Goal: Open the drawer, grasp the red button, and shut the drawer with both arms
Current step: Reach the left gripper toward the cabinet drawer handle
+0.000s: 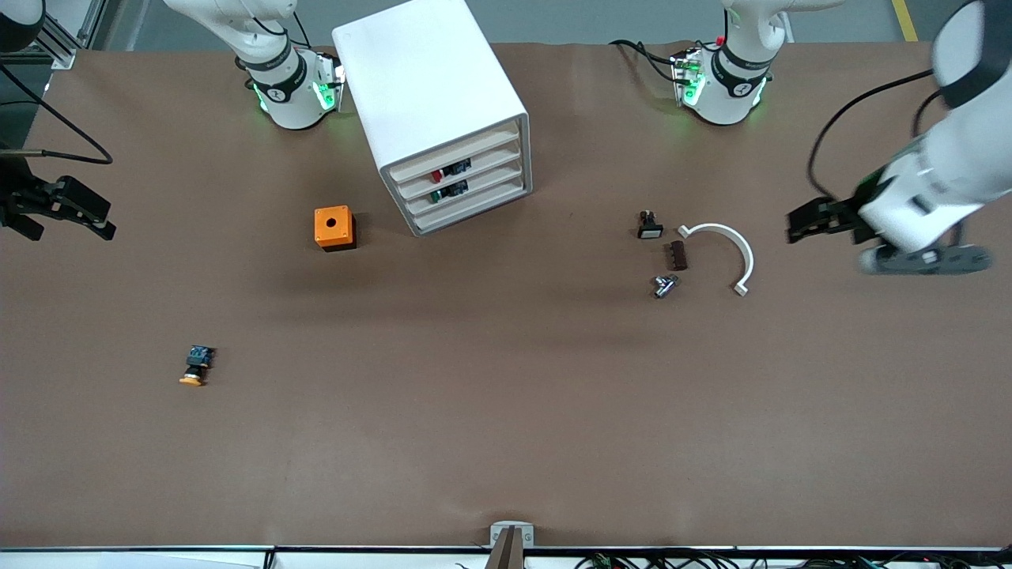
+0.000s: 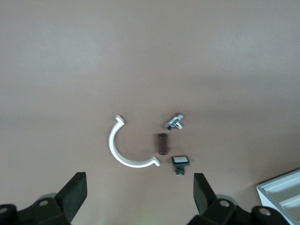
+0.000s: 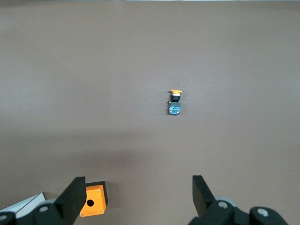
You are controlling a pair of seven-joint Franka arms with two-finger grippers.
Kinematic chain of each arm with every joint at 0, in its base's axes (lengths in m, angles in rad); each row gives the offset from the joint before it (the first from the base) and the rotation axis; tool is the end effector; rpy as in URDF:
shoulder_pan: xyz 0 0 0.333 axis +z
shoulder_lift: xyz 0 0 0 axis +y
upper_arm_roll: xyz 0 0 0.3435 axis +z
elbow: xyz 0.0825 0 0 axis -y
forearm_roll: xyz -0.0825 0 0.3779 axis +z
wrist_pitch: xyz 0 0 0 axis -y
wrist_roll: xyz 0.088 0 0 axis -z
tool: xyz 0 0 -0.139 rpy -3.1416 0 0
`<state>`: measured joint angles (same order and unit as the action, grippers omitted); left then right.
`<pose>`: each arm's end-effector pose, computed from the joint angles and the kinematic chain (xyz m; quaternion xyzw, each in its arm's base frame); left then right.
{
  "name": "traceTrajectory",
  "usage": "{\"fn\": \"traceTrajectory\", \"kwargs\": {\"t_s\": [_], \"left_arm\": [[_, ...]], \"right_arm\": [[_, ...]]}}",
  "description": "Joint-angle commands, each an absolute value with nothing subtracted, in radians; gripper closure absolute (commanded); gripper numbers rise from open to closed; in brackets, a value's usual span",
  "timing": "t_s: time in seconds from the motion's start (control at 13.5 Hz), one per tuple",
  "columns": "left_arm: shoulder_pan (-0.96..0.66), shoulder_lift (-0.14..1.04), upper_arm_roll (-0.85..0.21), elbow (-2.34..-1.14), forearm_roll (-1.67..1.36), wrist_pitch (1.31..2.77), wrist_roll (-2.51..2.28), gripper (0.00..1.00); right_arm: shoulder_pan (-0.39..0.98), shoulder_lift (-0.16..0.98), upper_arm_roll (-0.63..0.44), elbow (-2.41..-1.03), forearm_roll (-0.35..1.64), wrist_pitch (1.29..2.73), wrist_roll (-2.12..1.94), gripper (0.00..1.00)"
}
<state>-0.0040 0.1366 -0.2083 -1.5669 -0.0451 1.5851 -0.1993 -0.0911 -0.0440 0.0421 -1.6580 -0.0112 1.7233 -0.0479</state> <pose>0.5714 -0.1222 0.5474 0.9977 -0.0047 -0.0639 0.0240 0.5504 -0.0279 0.6173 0.9985 0.0000 0.0542 0.0091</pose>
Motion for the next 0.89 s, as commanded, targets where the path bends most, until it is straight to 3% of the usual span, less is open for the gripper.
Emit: {"fn": "traceTrajectory", "kwargs": {"t_s": [0.0, 0.81], "left_arm": [[-0.058, 0.189, -0.244, -1.546, -0.083, 1.568, -0.314, 0.0], [-0.293, 0.471, -0.247, -1.437, -0.293, 1.653, -0.759, 0.0]], "right_arm": [[-0.104, -0.037, 0.051, -1.638, -0.009, 1.718, -0.044, 0.0], [-0.104, -0.037, 0.051, -1.638, -0.009, 1.717, -0.043, 0.0]]}}
